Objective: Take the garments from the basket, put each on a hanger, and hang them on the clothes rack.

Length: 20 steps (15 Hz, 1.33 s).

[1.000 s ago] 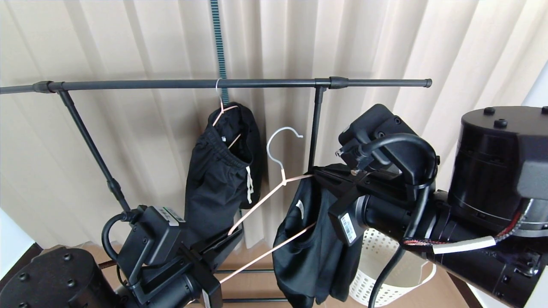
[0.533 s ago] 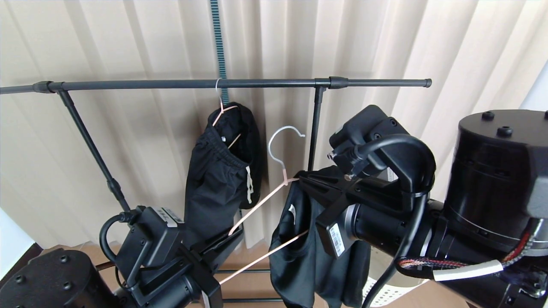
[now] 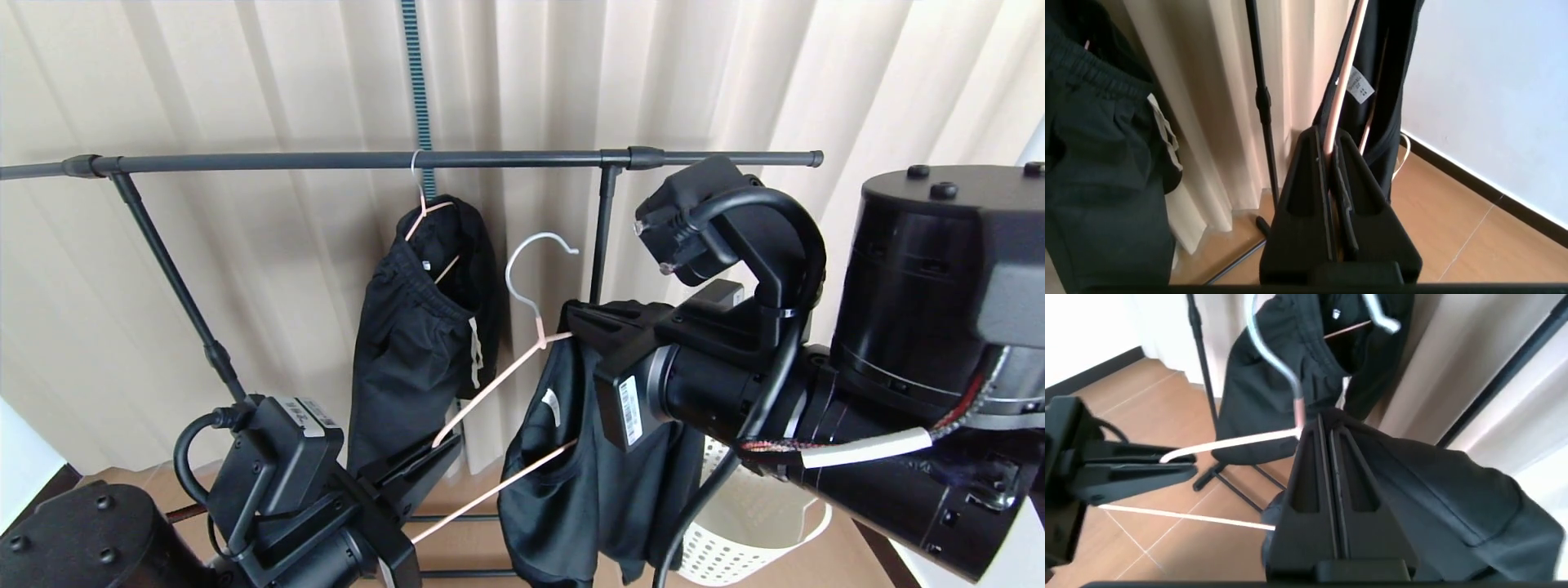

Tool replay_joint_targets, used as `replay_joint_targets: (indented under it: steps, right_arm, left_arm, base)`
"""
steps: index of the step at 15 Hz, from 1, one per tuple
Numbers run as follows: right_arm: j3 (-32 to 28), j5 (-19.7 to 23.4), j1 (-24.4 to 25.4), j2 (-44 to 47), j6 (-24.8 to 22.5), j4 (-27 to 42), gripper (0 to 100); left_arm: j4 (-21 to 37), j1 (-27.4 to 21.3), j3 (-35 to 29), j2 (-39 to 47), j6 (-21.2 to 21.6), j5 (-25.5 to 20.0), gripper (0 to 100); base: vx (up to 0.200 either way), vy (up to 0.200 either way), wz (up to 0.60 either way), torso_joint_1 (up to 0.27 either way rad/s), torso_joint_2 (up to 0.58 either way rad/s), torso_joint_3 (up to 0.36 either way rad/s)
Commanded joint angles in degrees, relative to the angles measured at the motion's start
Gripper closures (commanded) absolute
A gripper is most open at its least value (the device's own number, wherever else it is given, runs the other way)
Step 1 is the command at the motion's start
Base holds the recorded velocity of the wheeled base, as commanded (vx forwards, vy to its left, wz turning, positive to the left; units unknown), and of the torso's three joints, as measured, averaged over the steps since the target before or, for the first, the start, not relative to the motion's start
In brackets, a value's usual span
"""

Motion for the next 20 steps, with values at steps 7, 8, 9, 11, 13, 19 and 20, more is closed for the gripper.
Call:
replay_joint_targets:
  steps: [7,8,9,11,13,19,20]
  right_arm:
    - [0.05,-0.05,-0.95,0.33,-0.42,1.08,100]
    - [-0.47,-0.05,-0.95,0.50,-0.42,1.35,100]
    - [-0.83,-0.05,-0.95,0.86,-0.42,1.43,100]
    - [-0.74,-0.05,-0.95,0.94,-0.42,1.43,100]
    - [-0.83,-0.05,-0.78,0.86,-0.42,1.43,100]
    - [0.14,-0.14,-0.60,0.59,-0.50,1.43,0]
    - [0.32,-0.14,-0.60,0.42,-0.77,1.43,0]
  left_arm:
    - [-2.24,-0.45,0.37,-0.07,-0.01,0.02,100]
    - [-2.68,-0.36,0.37,-0.07,-0.01,0.10,100]
    - [-3.55,-0.36,0.45,-0.07,-0.01,0.02,100]
    - [-3.64,-0.27,0.45,-0.07,-0.01,0.02,100]
    - [-3.64,-0.27,0.98,0.19,-0.01,0.02,100]
    - [-3.64,-0.27,0.72,0.19,-0.01,0.02,100]
    - [-3.64,-0.27,0.81,0.10,-0.01,0.02,100]
  base:
    - [0.000,0.000,0.00,0.000,0.00,0.000]
    - [0.000,0.000,0.00,0.000,0.00,0.000]
    - [0.000,0.000,0.00,0.000,0.00,0.000]
    - [0.000,0.000,0.00,0.000,0.00,0.000]
    - [0.000,0.000,0.00,0.000,0.00,0.000]
    - [0.000,0.000,0.00,0.000,0.00,0.000]
    - [0.000,0.000,0.00,0.000,0.00,0.000]
